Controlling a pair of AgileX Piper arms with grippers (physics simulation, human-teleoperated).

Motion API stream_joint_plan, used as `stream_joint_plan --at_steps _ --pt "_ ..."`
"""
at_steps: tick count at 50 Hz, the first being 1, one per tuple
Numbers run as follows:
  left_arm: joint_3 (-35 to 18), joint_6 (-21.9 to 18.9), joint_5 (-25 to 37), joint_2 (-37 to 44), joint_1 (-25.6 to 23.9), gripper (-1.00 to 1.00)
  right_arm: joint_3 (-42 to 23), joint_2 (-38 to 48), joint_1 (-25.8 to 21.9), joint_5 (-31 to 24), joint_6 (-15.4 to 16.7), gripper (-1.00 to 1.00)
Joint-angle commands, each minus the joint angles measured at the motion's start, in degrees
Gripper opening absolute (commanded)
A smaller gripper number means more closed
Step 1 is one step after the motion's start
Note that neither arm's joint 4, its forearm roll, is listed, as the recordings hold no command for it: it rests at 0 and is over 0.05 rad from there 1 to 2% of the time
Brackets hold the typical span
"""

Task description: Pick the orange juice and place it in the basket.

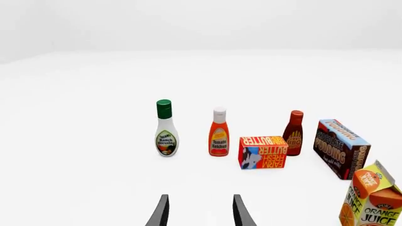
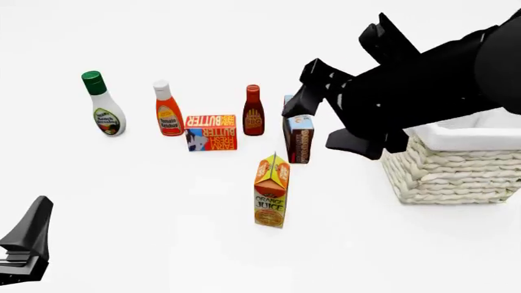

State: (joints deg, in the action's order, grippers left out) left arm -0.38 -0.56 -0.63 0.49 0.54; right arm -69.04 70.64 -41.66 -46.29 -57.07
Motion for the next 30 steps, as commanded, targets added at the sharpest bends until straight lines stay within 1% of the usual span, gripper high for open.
stream_joint_plan --at_steps 1,6,8,9,10,12,13,17,20,21,25,27,30 --pt "0.0 0.0 0.0 0.0 0.0 1.0 -3.95 3.65 -2.79 -4.68 -2.84 1.0" --pt "0.0 0.0 0.0 0.0 0.0 1.0 -4.8 4.89 -3.68 -6.68 -3.63 1.0" --pt "0.0 0.0 0.0 0.01 0.0 1.0 -5.92 5.83 -3.31 -8.11 -3.21 1.0" --pt "0.0 0.01 0.0 -0.01 0.01 1.0 -6.11 5.95 -3.52 -8.22 -3.44 1.0" --pt "0.0 0.0 0.0 0.0 0.0 1.0 -5.63 5.9 -4.74 -8.24 -4.47 1.0" --pt "0.0 0.0 0.0 0.0 0.01 1.0 -6.45 6.49 -4.5 -9.05 -4.25 1.0" --pt "0.0 0.0 0.0 -0.01 0.01 1.0 -7.57 7.3 -3.77 -10.27 -3.55 1.0" --pt "0.0 0.0 0.0 0.0 0.0 1.0 -9.47 8.54 -3.55 -12.65 -3.15 1.0" --pt "0.0 -0.01 0.0 0.0 0.0 1.0 -10.41 8.89 -3.63 -13.65 -3.41 1.0" --pt "0.0 0.0 0.0 0.0 0.0 1.0 -11.17 9.44 -3.16 -14.68 -2.84 1.0" --pt "0.0 0.01 0.0 -0.01 0.01 1.0 -11.07 9.59 -4.83 -14.94 -4.37 1.0" --pt "0.0 -0.01 0.0 0.0 -0.01 1.0 -12.29 10.5 -4.31 -16.25 -3.64 1.0" --pt "0.0 0.0 0.0 0.0 0.0 1.0 -12.82 10.92 -5.59 -16.5 -4.93 1.0"
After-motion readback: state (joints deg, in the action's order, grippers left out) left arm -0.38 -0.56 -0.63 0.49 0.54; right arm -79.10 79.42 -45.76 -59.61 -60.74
